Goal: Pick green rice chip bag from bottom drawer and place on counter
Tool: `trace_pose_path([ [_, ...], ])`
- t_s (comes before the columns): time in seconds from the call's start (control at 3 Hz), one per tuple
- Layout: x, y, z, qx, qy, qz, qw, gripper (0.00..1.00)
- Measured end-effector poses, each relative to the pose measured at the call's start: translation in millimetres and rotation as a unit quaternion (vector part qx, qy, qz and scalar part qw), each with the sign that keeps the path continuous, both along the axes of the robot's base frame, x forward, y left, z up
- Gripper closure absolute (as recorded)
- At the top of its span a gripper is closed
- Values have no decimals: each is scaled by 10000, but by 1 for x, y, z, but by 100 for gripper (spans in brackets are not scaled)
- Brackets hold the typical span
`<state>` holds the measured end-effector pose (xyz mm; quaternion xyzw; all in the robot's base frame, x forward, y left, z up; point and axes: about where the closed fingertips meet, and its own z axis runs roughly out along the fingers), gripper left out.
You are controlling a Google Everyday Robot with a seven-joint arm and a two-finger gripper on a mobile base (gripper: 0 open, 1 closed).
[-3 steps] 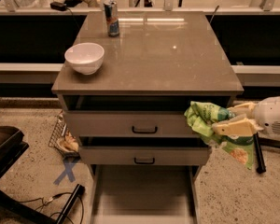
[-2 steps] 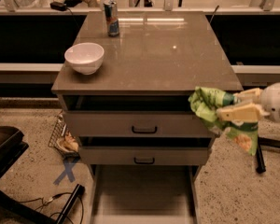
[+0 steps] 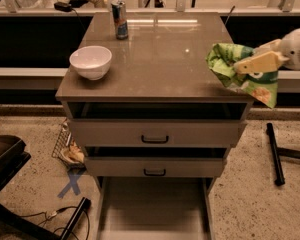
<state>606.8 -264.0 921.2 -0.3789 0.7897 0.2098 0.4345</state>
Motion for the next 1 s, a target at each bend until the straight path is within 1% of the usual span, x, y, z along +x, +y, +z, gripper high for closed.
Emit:
trace_pose_path([
  [0.33, 54, 7, 4, -23, -15, 66, 10000, 100],
  [0.67, 134, 21, 30, 608, -676, -109, 9958, 100],
  [1.0, 177, 21, 67, 1030, -1335, -389, 9849, 100],
])
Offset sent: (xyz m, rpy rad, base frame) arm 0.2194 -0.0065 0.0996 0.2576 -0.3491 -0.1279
